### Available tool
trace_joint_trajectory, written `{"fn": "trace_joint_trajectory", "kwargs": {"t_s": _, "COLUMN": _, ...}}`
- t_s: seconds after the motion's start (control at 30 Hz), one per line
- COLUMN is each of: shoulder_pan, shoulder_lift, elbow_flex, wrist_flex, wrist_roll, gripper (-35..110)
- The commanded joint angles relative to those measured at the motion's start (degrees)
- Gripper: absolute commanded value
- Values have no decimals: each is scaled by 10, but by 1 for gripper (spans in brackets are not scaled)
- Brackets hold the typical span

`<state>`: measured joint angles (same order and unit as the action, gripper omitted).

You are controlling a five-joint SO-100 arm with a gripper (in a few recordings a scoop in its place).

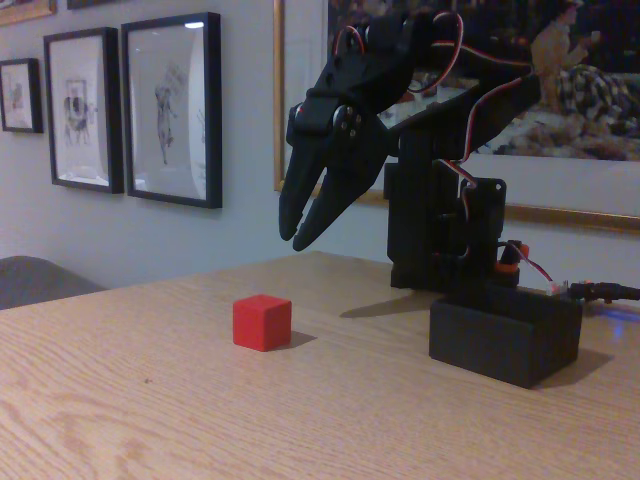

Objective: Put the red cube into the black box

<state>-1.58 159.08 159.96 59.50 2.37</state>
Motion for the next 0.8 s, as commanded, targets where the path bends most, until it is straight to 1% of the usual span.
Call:
{"fn": "trace_joint_trajectory", "kwargs": {"t_s": 0.0, "shoulder_pan": 11, "shoulder_lift": -20, "elbow_flex": -10, "wrist_flex": -11, "wrist_roll": 18, "gripper": 9}}
{"fn": "trace_joint_trajectory", "kwargs": {"t_s": 0.17, "shoulder_pan": 10, "shoulder_lift": -3, "elbow_flex": -5, "wrist_flex": -4, "wrist_roll": 18, "gripper": 8}}
{"fn": "trace_joint_trajectory", "kwargs": {"t_s": 0.33, "shoulder_pan": 23, "shoulder_lift": -37, "elbow_flex": -18, "wrist_flex": -11, "wrist_roll": 11, "gripper": 8}}
{"fn": "trace_joint_trajectory", "kwargs": {"t_s": 0.57, "shoulder_pan": 34, "shoulder_lift": 26, "elbow_flex": -25, "wrist_flex": 25, "wrist_roll": 6, "gripper": 7}}
{"fn": "trace_joint_trajectory", "kwargs": {"t_s": 0.73, "shoulder_pan": 45, "shoulder_lift": -83, "elbow_flex": -66, "wrist_flex": -5, "wrist_roll": 12, "gripper": 9}}
{"fn": "trace_joint_trajectory", "kwargs": {"t_s": 0.77, "shoulder_pan": 39, "shoulder_lift": -117, "elbow_flex": -73, "wrist_flex": -18, "wrist_roll": 16, "gripper": 14}}
